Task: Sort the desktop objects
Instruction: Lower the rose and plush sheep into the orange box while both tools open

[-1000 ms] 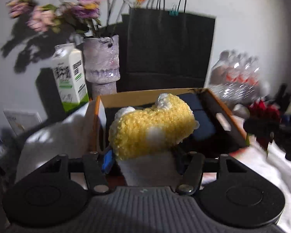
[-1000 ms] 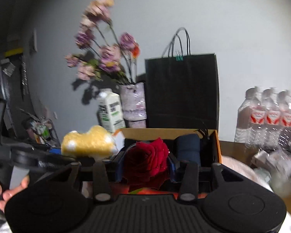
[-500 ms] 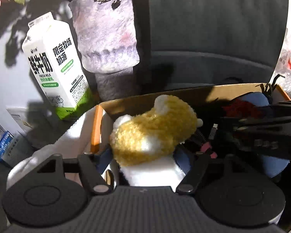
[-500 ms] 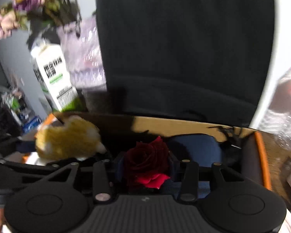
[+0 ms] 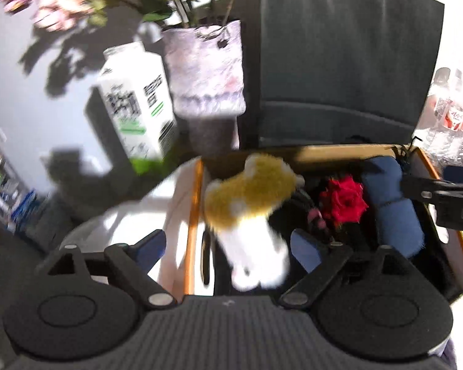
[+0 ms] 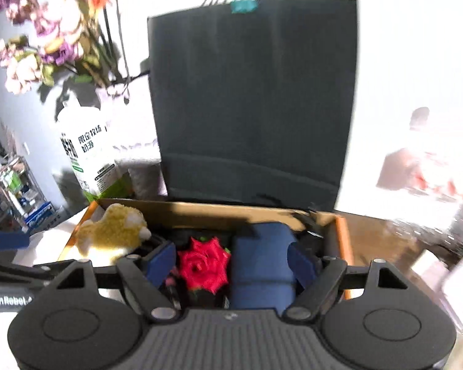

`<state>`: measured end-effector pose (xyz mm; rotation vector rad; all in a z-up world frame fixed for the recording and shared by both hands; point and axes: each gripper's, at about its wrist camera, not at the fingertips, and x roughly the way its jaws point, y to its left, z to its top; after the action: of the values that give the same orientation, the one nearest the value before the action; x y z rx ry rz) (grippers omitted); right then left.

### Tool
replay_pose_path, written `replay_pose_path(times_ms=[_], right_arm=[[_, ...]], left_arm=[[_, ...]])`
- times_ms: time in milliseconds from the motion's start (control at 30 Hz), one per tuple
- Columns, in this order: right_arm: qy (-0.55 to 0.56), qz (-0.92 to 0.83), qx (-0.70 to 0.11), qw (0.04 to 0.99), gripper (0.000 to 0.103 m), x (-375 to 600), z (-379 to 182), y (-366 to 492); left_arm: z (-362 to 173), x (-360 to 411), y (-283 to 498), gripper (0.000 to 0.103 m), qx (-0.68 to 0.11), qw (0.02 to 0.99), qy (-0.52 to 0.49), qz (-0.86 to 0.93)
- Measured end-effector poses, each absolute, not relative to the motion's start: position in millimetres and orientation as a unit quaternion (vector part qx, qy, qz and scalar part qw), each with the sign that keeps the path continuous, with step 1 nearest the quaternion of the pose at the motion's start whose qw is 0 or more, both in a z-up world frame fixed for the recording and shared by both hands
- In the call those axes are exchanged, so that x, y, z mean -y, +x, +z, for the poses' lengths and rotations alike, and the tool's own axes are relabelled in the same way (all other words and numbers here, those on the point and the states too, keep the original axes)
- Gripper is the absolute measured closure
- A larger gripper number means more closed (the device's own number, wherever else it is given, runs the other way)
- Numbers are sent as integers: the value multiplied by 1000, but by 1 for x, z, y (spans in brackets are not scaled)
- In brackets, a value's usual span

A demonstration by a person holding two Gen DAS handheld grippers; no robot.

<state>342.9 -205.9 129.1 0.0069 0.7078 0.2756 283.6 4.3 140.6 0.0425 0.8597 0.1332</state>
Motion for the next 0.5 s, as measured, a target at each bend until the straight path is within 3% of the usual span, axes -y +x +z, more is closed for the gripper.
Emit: replay_pose_path(times_ms=[200,500], right_arm=[[26,152,-307,939,12,240,141,250],[36,135,-285,948,8,258,125,99]], left_arm=[[157,19,189,6,-383,922,12,53],[152,40,25,0,-317,948,14,4]])
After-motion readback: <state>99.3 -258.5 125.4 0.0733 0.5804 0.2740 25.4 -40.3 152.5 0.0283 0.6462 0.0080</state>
